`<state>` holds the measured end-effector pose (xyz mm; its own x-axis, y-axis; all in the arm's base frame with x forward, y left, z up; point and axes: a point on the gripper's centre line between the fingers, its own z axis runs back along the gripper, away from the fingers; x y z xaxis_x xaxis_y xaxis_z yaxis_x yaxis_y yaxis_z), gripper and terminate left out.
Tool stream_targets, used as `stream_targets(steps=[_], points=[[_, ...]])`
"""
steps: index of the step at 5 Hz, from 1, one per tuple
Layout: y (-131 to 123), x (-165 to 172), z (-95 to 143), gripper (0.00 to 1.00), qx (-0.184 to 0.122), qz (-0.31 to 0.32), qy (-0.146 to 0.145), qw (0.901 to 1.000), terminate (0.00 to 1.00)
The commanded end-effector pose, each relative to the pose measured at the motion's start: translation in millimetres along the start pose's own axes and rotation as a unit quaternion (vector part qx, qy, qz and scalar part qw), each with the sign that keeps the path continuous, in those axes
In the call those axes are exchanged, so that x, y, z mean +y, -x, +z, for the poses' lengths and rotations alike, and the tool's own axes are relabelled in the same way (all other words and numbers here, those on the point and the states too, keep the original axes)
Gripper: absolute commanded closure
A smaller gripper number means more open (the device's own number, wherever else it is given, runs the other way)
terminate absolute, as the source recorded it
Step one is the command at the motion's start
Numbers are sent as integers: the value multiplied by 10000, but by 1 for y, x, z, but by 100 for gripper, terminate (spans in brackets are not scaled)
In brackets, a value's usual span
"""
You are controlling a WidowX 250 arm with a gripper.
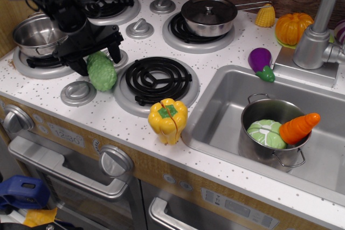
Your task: Put green squash in pot or pan
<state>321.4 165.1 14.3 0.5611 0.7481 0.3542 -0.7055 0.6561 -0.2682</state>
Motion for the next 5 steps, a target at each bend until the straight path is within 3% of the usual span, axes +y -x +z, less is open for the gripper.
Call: stream_targets(steps=[1, 2, 3, 4, 5], points=[[-3, -8, 0, 100, -127, 46, 135, 9998, 0], [-19, -3, 32, 100, 230, -102, -147, 9996, 0], [-45, 7, 79, 100, 710, -357, -643, 9948, 0], [-68, 21, 112, 100, 981, -632, -1001, 9881, 0], [-108, 50, 125, 100, 1034, -1262, -1180, 9795, 0]])
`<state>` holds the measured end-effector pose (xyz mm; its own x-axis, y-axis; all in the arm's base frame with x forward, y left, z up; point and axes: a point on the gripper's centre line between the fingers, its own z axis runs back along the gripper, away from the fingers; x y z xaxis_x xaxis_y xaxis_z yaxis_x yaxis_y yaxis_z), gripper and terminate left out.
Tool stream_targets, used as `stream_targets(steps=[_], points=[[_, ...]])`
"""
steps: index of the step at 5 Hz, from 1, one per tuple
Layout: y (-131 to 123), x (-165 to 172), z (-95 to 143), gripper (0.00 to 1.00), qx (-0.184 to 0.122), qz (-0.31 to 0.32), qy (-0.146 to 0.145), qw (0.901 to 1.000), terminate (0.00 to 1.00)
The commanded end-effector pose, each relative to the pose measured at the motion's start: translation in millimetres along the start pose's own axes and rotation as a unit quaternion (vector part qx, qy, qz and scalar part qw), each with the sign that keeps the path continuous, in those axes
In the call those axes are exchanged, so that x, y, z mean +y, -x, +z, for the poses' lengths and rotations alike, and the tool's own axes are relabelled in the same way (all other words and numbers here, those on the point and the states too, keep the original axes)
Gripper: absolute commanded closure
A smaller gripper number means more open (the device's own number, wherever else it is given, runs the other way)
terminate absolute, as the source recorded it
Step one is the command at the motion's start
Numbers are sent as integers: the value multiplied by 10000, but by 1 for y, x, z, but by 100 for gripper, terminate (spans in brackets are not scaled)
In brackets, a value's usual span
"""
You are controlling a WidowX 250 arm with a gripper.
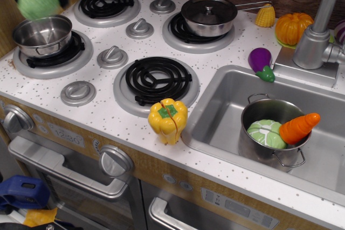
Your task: Put green squash in pot or pan
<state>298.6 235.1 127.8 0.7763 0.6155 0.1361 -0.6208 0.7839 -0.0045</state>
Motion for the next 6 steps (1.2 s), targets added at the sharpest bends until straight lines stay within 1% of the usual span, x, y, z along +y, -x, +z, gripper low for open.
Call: stream_targets(steps=[1, 2, 3, 4, 5, 6], points=[[-46, 49, 9, 100, -578, -482, -113, 9971, 0], [-55, 48, -11, 100, -846, -517, 40, 9951, 0], [-52, 43, -23, 100, -1194, -504, -1, 9916, 0], [-51, 37, -28, 0, -1522, -522, -36, 9870, 0], [-51, 37, -28, 0, -1522, -522, -36, 9870, 0], [-51, 37, -28, 0, -1522, -522, -36, 9870, 100]])
